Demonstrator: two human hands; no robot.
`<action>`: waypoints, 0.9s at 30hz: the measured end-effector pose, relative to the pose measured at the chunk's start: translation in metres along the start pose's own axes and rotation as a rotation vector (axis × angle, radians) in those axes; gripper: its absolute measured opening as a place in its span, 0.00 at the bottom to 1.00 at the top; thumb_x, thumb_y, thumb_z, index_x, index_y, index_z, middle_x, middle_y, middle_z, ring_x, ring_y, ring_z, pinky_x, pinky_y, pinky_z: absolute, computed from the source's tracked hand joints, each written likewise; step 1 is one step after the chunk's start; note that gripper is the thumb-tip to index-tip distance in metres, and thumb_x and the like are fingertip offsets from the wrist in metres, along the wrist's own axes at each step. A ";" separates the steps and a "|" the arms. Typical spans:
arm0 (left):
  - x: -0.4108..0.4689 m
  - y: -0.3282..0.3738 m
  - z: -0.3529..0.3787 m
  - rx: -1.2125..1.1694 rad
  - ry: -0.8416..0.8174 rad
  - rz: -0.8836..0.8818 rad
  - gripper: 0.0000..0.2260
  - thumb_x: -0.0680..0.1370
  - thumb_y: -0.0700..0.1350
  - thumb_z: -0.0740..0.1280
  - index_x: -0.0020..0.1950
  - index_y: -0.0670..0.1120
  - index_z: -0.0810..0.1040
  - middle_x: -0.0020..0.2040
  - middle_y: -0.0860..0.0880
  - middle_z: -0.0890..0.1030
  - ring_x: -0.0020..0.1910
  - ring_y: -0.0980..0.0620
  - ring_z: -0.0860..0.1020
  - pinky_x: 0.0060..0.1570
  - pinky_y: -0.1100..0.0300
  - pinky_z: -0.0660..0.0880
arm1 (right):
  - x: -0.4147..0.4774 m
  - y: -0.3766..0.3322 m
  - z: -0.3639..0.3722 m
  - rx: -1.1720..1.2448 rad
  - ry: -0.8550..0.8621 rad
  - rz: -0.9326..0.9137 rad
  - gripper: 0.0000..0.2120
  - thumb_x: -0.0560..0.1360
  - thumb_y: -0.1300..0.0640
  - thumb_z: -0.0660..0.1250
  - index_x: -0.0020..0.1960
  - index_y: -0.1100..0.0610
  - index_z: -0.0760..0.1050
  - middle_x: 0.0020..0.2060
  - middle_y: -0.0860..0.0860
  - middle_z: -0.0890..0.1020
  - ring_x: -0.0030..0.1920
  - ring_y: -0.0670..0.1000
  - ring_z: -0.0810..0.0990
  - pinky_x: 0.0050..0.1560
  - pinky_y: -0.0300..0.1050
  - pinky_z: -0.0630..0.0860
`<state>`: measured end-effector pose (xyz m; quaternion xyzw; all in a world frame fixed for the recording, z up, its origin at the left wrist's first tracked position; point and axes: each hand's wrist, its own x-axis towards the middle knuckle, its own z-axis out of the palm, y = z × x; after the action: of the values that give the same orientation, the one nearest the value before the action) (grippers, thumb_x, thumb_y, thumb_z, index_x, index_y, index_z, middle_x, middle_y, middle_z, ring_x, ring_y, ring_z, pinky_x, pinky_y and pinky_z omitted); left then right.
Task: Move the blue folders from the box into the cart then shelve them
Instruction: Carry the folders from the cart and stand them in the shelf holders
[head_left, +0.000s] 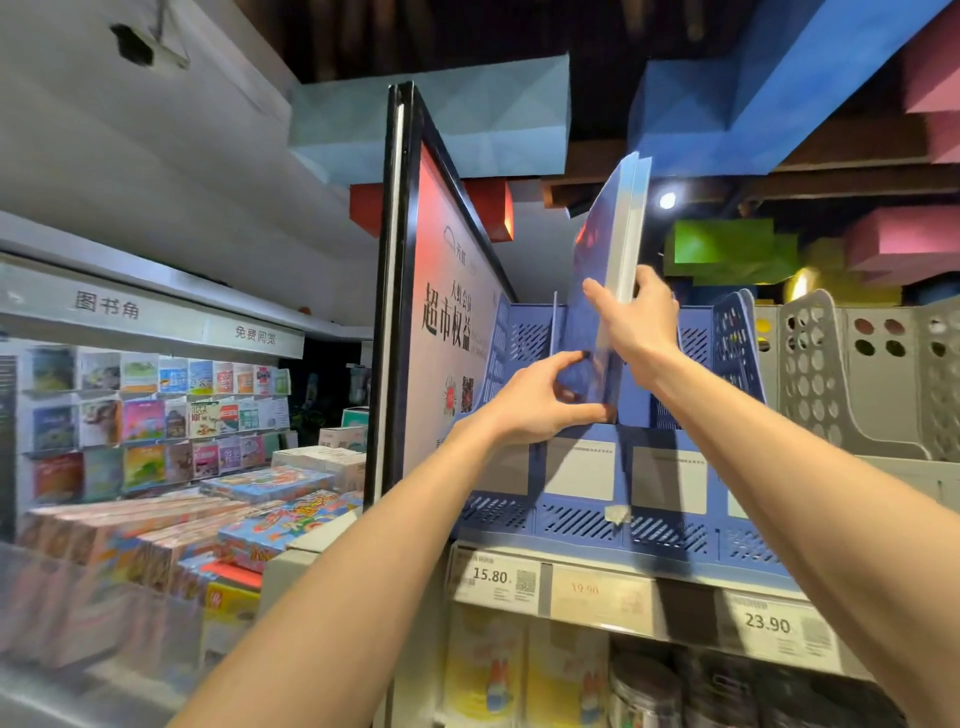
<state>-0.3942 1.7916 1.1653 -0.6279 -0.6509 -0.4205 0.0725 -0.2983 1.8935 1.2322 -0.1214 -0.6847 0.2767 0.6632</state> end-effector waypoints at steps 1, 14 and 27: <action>0.001 -0.002 0.001 0.000 0.000 -0.010 0.42 0.72 0.59 0.76 0.80 0.52 0.60 0.65 0.47 0.80 0.59 0.51 0.81 0.59 0.51 0.79 | -0.004 0.004 -0.001 0.004 -0.019 -0.016 0.16 0.75 0.50 0.71 0.57 0.58 0.75 0.51 0.57 0.81 0.51 0.54 0.77 0.38 0.39 0.69; -0.005 0.001 -0.001 -0.081 0.007 -0.005 0.38 0.74 0.51 0.76 0.80 0.53 0.60 0.73 0.49 0.73 0.69 0.54 0.75 0.67 0.50 0.74 | -0.031 0.027 -0.015 0.023 -0.369 0.189 0.26 0.77 0.37 0.65 0.64 0.57 0.73 0.54 0.54 0.81 0.55 0.57 0.82 0.44 0.50 0.79; -0.003 0.005 -0.001 -0.215 0.039 -0.079 0.34 0.81 0.52 0.67 0.82 0.47 0.56 0.78 0.48 0.67 0.75 0.48 0.68 0.74 0.45 0.65 | -0.052 0.006 -0.027 0.124 -0.483 0.290 0.19 0.83 0.42 0.57 0.59 0.53 0.80 0.37 0.46 0.86 0.34 0.45 0.83 0.34 0.42 0.78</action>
<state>-0.3897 1.7878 1.1668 -0.5974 -0.6250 -0.5024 0.0008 -0.2681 1.8761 1.1844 -0.1079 -0.7801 0.4307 0.4408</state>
